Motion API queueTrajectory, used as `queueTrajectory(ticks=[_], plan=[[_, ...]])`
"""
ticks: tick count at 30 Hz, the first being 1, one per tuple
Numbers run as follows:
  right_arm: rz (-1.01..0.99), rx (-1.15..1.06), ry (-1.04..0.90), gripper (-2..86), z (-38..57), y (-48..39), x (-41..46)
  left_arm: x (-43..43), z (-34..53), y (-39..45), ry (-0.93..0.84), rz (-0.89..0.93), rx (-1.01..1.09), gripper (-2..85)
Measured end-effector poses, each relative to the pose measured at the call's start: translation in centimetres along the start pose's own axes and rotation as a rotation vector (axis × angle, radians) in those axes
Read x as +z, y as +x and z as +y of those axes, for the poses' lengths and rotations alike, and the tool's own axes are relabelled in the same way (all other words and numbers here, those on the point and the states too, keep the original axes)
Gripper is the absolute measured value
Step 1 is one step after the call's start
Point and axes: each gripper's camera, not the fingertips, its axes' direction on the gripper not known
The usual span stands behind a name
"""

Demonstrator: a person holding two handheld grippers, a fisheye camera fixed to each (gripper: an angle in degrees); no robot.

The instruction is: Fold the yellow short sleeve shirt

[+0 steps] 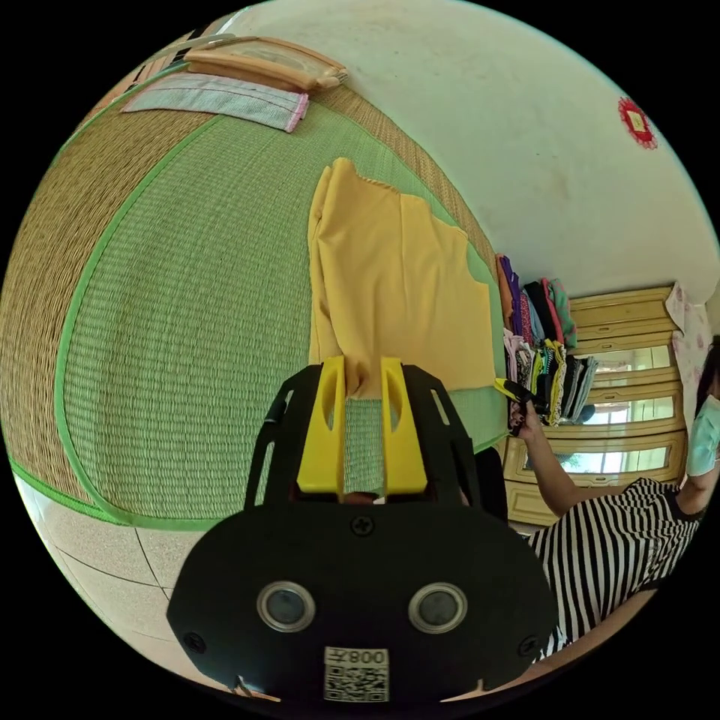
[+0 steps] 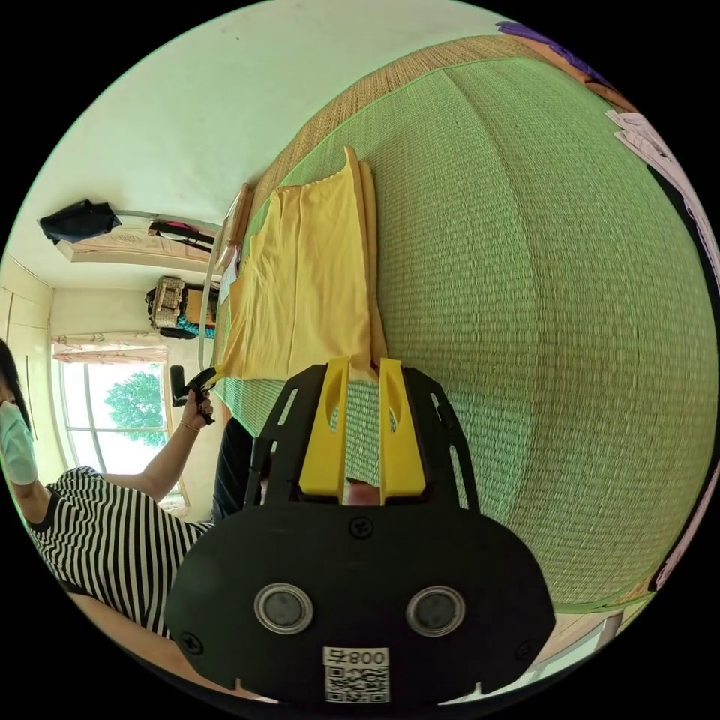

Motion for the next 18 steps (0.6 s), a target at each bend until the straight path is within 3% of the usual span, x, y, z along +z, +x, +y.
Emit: queueTrajectory(ticks=[8,18], plan=[[0.052,-0.023,-0.069,1.3,2.2,-1.7,1.3,-3.2,1.5,4.6,-0.037,-0.048,-0.011,1.3],[-0.056,0.007,-0.158,0.5,12.6,-2.9,4.2,-8.7,5.0,11.4,-0.095,-0.078,-0.042,1.0]])
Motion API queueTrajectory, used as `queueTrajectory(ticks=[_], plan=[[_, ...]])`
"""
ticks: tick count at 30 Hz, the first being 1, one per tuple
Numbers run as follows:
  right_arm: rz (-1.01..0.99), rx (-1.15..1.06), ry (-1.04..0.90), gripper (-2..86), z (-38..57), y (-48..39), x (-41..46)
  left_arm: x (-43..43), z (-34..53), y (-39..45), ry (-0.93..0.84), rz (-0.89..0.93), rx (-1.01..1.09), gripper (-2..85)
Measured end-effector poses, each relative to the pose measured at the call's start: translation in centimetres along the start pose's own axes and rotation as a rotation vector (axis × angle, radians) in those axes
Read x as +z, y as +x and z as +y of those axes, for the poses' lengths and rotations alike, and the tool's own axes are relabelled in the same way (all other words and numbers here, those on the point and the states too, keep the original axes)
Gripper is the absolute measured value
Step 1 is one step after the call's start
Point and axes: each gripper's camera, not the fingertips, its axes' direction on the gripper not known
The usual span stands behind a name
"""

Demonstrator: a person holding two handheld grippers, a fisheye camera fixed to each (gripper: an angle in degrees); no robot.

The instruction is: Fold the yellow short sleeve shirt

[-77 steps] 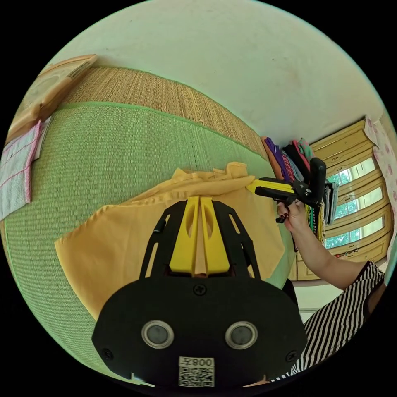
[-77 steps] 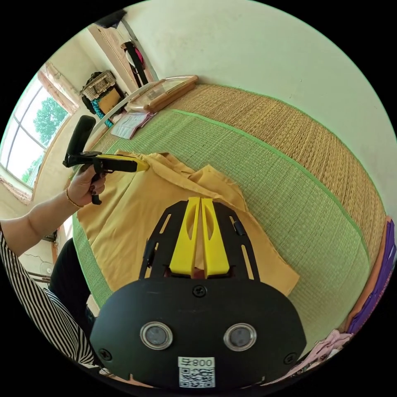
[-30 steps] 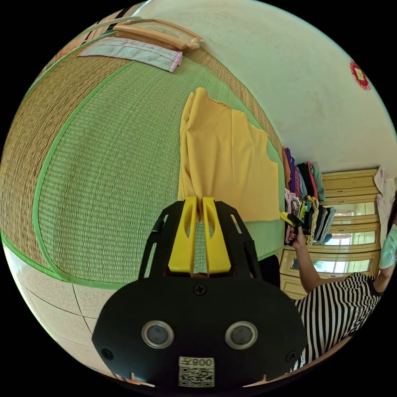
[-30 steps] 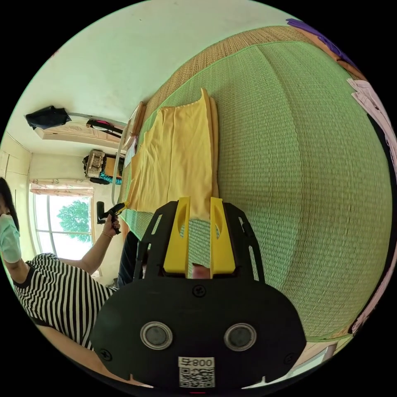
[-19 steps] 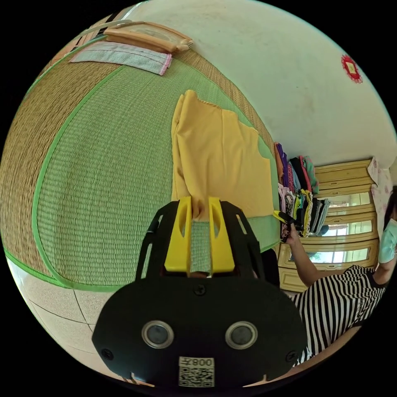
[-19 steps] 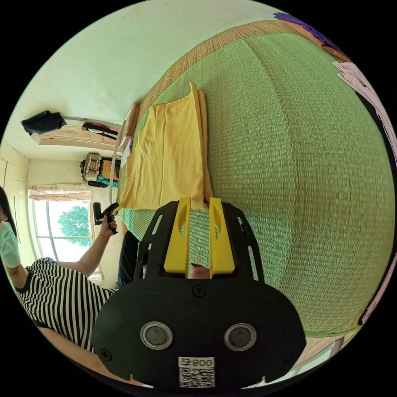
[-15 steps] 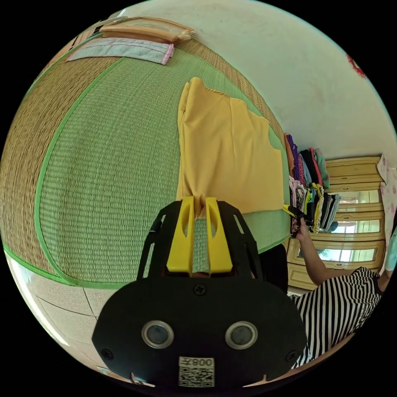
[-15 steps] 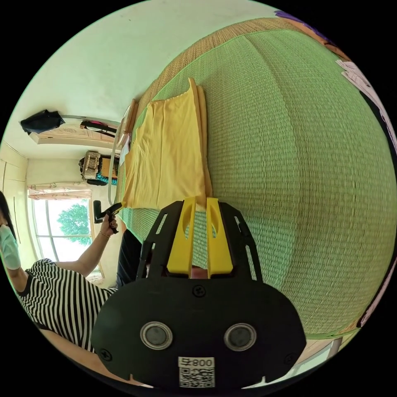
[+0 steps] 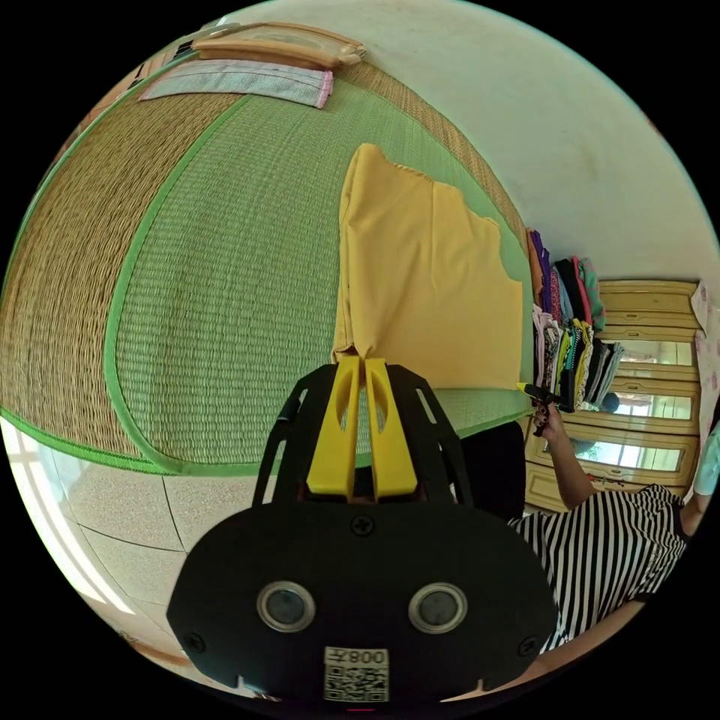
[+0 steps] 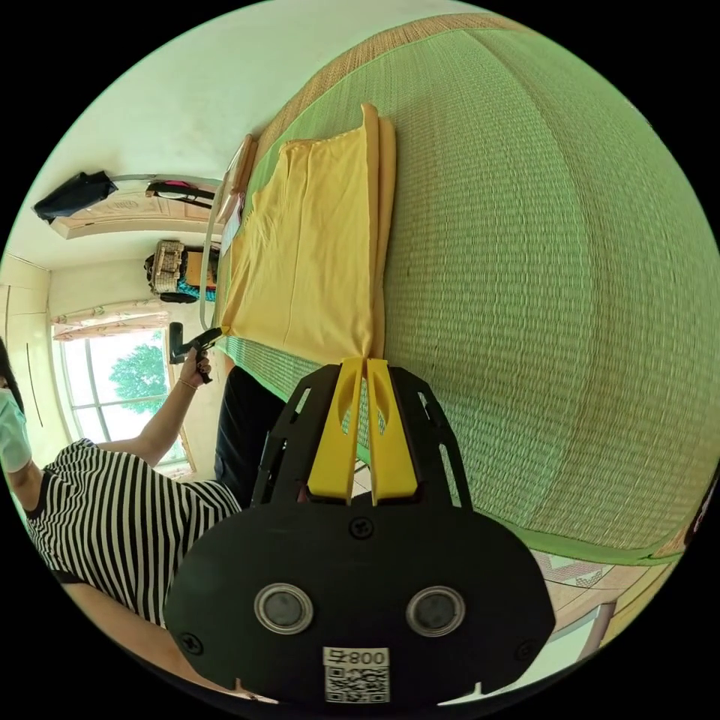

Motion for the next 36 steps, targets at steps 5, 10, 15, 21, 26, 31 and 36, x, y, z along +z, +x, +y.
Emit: queueTrajectory(ticks=[5,10,15,21,26,31,36], plan=[[-0.045,0.021,0.016,0.4,4.1,0.0,0.8,-2.2,1.9,4.0,-0.028,-0.061,-0.016,1.5],[-0.086,0.035,0.049,0.4,6.8,0.7,1.1,-6.3,4.5,11.1,0.082,-0.140,-0.024,2.7],[-0.100,0.021,0.058,0.4,8.3,0.9,1.0,-5.6,5.6,24.3,0.068,-0.058,0.232,4.4],[-0.183,0.018,0.091,0.4,10.0,1.6,0.0,3.6,6.8,46.7,-0.151,0.060,0.672,6.8],[-0.262,-0.003,0.110,0.5,10.7,1.8,-0.9,8.0,10.4,62.4,-0.182,-0.124,1.054,8.6],[-0.307,-0.031,0.106,0.7,11.1,1.7,-1.4,11.1,13.4,72.2,-0.172,-0.427,1.227,6.0],[-0.279,-0.086,0.111,1.6,11.4,1.9,-3.0,10.3,13.7,76.7,-0.146,-0.404,1.174,1.7]])
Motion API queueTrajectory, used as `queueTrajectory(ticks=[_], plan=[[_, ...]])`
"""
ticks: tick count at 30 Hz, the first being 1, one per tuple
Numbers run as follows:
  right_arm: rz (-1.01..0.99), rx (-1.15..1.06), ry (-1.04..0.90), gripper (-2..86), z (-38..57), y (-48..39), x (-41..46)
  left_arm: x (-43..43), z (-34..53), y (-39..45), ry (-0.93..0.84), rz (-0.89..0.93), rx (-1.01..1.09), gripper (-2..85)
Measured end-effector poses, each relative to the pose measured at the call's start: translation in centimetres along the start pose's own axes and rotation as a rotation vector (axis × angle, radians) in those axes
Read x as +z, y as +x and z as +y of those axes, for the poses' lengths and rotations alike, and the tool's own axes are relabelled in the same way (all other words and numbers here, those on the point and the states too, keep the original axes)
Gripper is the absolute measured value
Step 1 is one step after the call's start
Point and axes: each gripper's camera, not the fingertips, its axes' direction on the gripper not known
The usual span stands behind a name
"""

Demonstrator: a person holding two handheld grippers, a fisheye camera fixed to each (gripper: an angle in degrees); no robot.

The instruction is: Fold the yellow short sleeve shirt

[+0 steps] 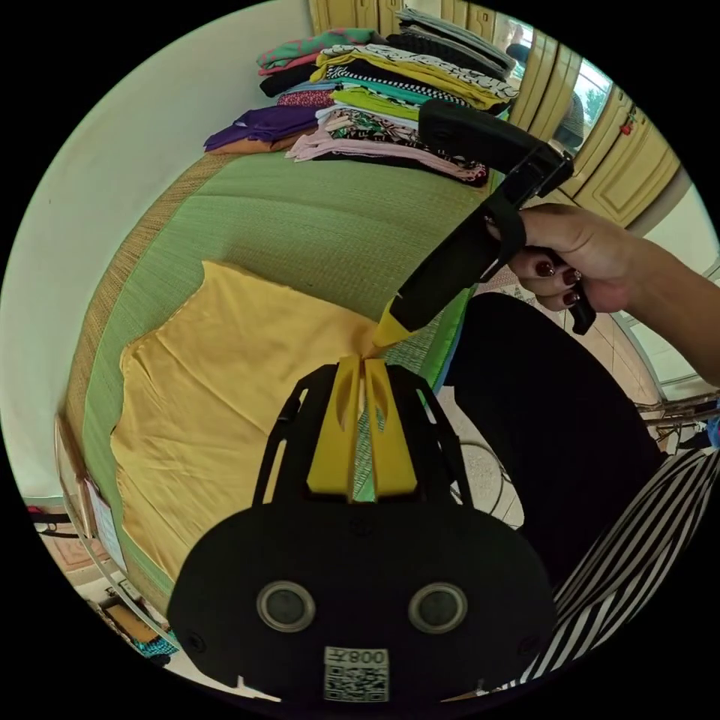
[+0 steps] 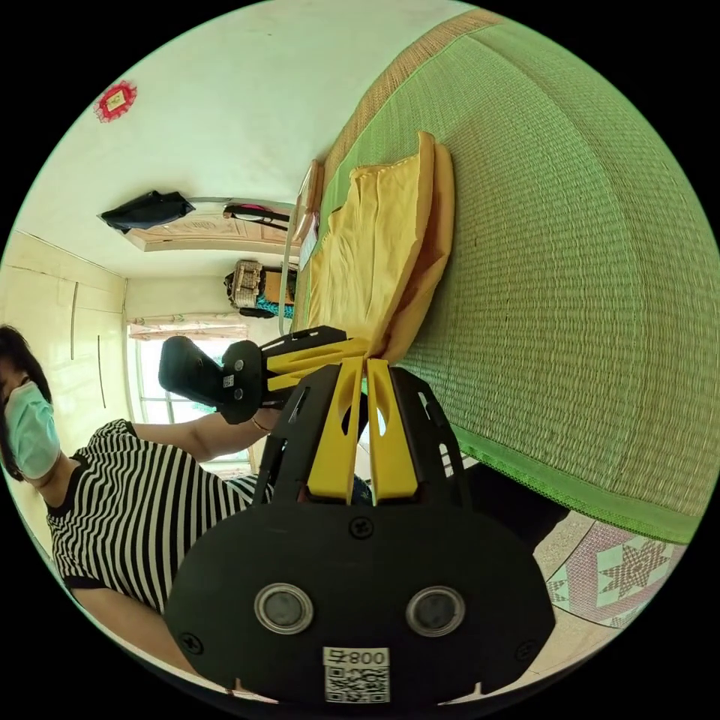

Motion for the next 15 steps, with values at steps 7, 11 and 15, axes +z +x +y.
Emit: queueTrajectory(ticks=[7,11,15], plan=[[0.057,0.036,0.105,7.8,-5.7,3.6,-3.3,-2.7,-3.2,1.1,0.031,0.069,-0.070,0.8],[0.107,0.068,0.085,10.7,-12.2,5.3,-2.1,-3.3,-4.6,1.9,0.031,0.084,-0.069,0.7],[0.117,0.071,0.093,11.3,-16.8,5.6,-1.7,-3.5,-5.6,2.4,0.037,0.106,-0.074,0.7]])
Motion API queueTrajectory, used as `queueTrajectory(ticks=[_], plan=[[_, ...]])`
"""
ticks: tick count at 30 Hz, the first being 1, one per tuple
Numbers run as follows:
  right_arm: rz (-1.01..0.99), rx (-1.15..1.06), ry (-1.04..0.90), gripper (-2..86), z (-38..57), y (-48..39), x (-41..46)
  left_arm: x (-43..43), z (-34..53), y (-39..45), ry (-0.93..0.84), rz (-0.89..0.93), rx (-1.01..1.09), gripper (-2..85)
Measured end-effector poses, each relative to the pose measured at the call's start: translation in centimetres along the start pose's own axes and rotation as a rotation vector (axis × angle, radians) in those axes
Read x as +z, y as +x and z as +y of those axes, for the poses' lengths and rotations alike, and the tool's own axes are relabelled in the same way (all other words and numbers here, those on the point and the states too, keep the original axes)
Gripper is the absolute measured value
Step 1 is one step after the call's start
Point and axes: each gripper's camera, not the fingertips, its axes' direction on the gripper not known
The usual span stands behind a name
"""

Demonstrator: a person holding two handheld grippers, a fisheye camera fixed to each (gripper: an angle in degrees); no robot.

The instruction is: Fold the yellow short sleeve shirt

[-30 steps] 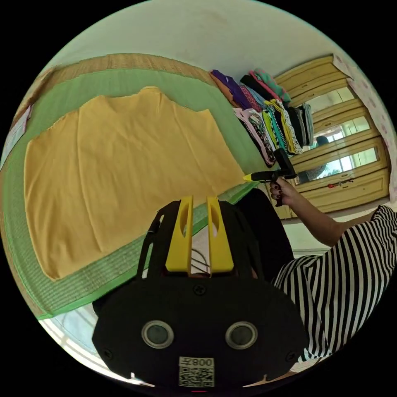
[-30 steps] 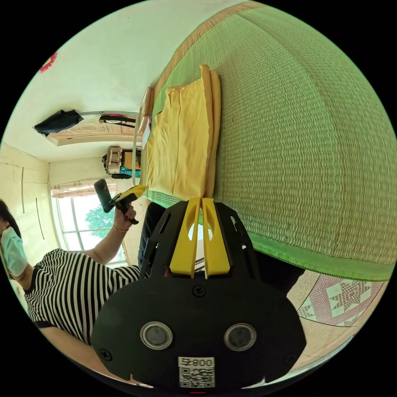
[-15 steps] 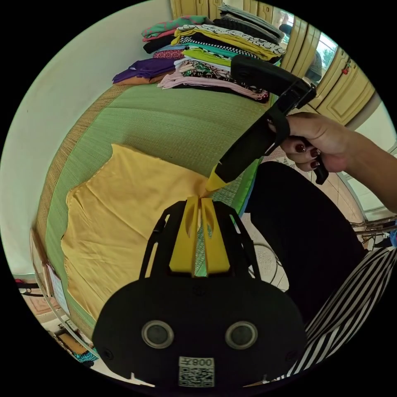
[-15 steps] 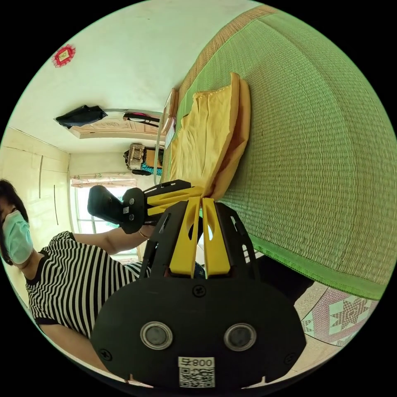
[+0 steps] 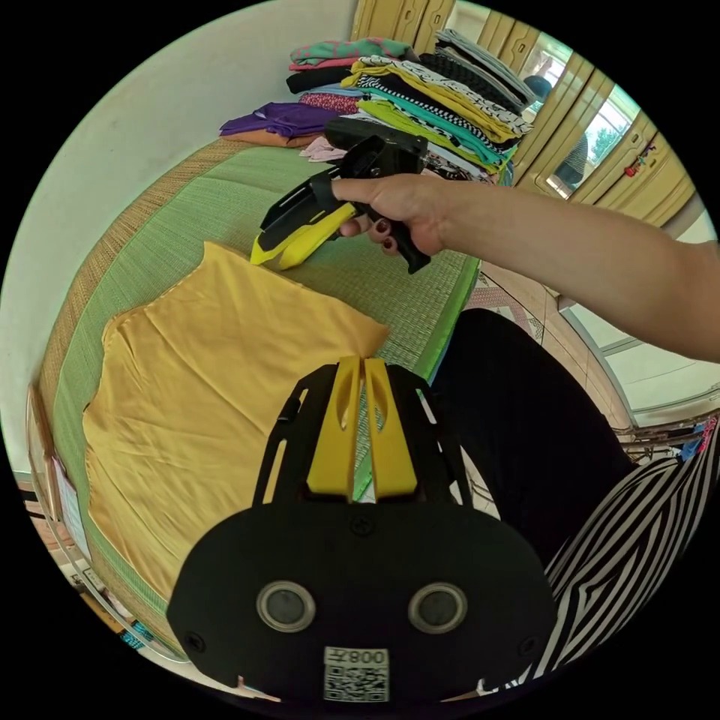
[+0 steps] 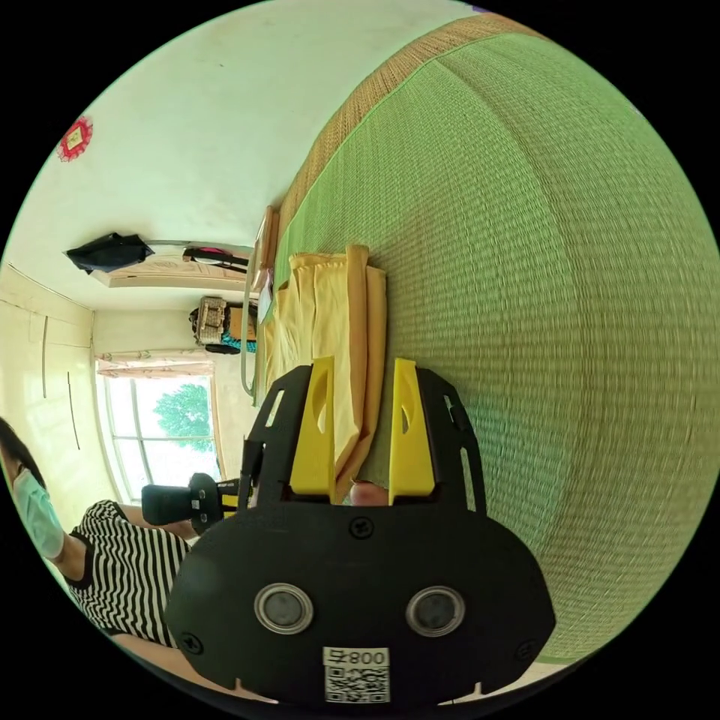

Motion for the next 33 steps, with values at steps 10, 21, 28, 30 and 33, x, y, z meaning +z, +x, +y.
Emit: queueTrajectory(ticks=[10,21,28,30,33], plan=[[0.034,0.007,-0.017,6.6,-5.9,-0.1,0.6,1.5,-0.1,-0.5,0.019,0.063,-0.034,0.6],[-0.018,0.033,0.039,0.8,-5.4,0.4,-4.4,5.2,2.9,-1.6,0.033,0.108,-0.020,0.5],[-0.012,0.090,0.072,0.6,-4.7,-0.4,-7.7,8.6,7.7,-3.1,0.071,0.164,-0.021,0.6],[-0.018,0.090,0.092,0.6,-5.0,-2.0,-8.5,9.1,9.6,-4.1,0.096,0.172,-0.035,0.7],[-0.034,0.072,0.122,0.6,-5.8,-5.3,-9.5,9.5,13.4,-6.3,0.165,0.207,-0.088,0.7]])
